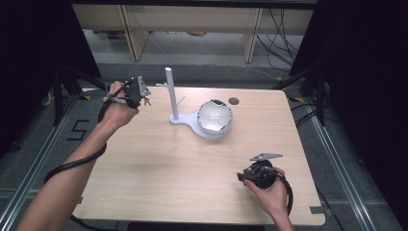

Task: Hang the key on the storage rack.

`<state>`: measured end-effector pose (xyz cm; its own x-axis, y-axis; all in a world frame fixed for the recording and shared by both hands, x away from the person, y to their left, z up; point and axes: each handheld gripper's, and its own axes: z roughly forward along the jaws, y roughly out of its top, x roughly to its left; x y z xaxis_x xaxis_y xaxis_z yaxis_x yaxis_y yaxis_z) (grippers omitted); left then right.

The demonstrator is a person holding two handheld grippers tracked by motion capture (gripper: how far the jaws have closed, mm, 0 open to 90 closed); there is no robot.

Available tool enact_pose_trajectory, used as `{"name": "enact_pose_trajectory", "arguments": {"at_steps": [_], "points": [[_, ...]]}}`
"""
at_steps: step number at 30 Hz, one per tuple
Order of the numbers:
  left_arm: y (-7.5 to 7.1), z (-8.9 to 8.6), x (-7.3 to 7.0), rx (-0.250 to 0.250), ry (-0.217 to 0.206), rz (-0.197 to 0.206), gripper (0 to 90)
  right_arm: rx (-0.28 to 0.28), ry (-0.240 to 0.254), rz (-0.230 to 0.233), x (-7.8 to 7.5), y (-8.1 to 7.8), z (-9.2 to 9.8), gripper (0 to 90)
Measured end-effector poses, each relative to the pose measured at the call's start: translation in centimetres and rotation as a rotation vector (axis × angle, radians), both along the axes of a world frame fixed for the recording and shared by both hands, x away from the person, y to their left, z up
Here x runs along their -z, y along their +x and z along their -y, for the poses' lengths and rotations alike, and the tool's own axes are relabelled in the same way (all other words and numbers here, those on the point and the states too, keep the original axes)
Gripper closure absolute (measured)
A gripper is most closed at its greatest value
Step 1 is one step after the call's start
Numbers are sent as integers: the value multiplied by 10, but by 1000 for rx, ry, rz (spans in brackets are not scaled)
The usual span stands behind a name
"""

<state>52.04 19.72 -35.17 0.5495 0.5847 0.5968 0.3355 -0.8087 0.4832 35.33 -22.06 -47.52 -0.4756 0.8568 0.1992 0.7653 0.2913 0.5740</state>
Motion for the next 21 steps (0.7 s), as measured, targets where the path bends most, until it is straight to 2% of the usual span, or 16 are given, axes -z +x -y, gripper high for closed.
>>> {"name": "enact_pose_trajectory", "arguments": {"at_steps": [2, 3, 6, 7, 8, 13, 15, 16, 18, 19, 21], "points": [[2, 1, -1, -5, -5, 14, 854, -12, 2, 49, 2, 1, 1, 658], [3, 1, -1, -5, -10, 11, 853, -11, 3, 25, 1, 0, 1, 658], [6, 4, -3, -10, -18, 27, 853, 18, 17, 59, 5, 0, 0, 658], [6, 5, -3, -8, -23, 23, 853, 2, 15, 39, 3, 0, 1, 658], [7, 6, -4, -6, -21, 30, 853, 5, 2, 36, 3, 0, 1, 657], [8, 12, -5, 1, -26, 37, 853, 4, 13, 20, 3, -2, 0, 657], [9, 15, -6, 3, -21, 44, 853, 12, 23, 18, 3, -2, -1, 657], [10, 17, -7, 4, -24, 47, 853, 7, 18, 40, 3, -2, 0, 657], [11, 19, -8, 5, -18, 55, 853, -9, 20, 28, 3, -1, 1, 658], [12, 20, -9, 6, -18, 57, 853, -19, 19, 39, 3, 0, 2, 658], [12, 21, -10, 6, -19, 58, 853, -6, 16, 25, 3, 0, 2, 657]]}}
